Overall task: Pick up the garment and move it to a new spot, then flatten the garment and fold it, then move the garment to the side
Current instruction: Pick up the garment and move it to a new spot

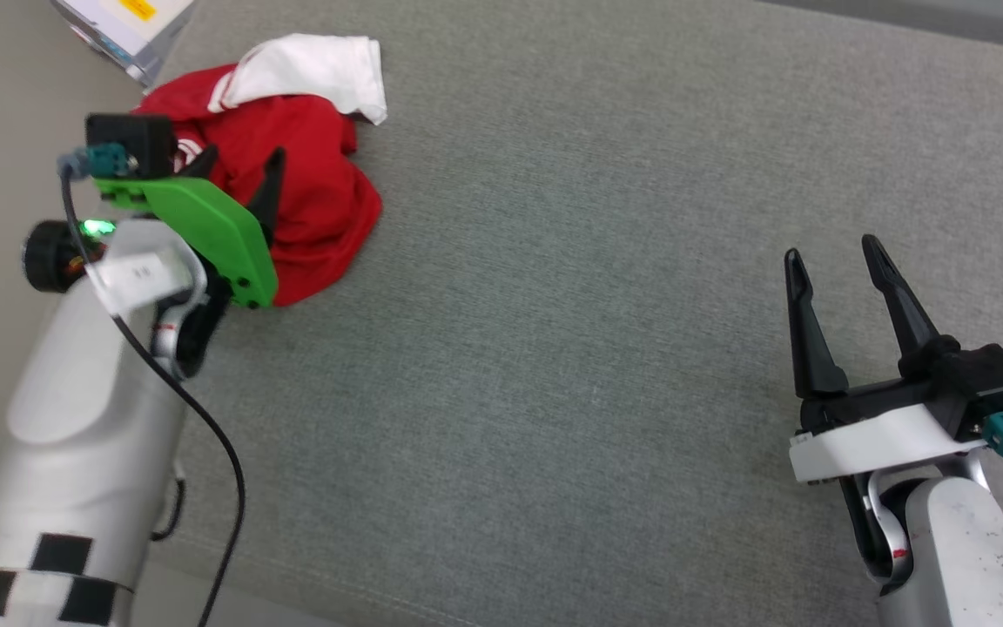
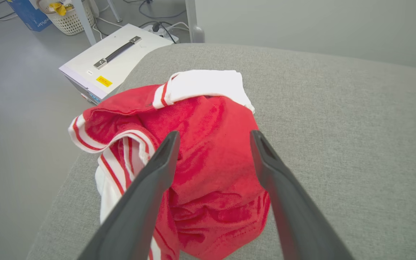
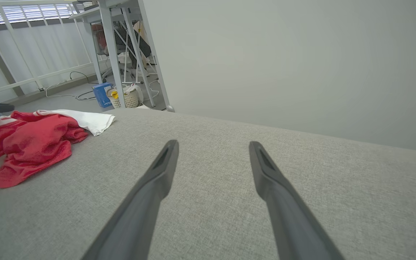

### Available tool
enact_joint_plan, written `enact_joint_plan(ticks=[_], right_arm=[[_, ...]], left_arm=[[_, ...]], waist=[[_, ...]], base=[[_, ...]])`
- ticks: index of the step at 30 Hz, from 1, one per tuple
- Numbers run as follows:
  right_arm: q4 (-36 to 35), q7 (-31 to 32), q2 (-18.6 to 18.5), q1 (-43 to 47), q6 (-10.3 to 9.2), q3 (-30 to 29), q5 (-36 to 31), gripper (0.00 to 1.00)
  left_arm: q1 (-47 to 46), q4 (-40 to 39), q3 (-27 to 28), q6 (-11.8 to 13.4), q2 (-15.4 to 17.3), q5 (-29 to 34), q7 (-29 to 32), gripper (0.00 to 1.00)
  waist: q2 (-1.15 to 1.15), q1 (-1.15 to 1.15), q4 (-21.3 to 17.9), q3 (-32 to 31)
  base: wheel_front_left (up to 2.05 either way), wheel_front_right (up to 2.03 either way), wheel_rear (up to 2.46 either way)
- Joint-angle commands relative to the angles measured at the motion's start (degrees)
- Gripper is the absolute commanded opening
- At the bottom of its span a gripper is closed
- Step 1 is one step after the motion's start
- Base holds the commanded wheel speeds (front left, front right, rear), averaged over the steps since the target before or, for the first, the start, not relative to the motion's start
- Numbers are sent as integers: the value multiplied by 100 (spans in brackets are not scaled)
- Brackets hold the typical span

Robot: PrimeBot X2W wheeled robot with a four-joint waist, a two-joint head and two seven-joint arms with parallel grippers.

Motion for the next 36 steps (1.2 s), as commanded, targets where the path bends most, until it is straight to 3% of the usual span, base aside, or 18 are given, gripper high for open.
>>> enact_joint_plan(ticks=[1,5,9,17,18,20,27,36], right_arm=[[-62,-27,-16,-125,-5,12,-2,100],[-121,-27,-16,-252,-5,72,48,100],[-143,-27,-16,-361,-5,133,111,100],[-201,-27,-16,-549,-5,191,129,100],[-206,-27,-16,-556,-5,190,137,100],[-207,-27,-16,-556,-5,191,153,100],[-129,-27,-16,-469,-5,158,177,100],[2,-27,-16,-9,-5,-38,301,100]], left_arm=[[-255,90,-137,-15,261,-190,411,100],[-660,179,-457,-16,830,-799,1613,100],[-839,247,-587,-17,1280,-1294,2445,100],[-798,597,-667,-17,1619,-1757,3136,100],[-763,642,-681,-17,1616,-1796,3190,83],[-681,685,-714,-17,1614,-1880,3241,0],[-382,532,-686,-17,1655,-1887,2440,0],[127,-263,-740,58,1861,-1408,968,0]], waist=[[67,-1,-549,576],[67,-1,-777,876],[67,-1,-951,1052],[67,-1,-1168,1211],[67,-1,-1180,1207],[67,-1,-1197,1177],[67,-1,-1208,745],[67,-1,-1189,-424]], base=[[0,0,0],[0,0,0],[0,0,0],[0,0,0],[0,0,0],[0,0,0],[0,0,0],[0,0,0]])
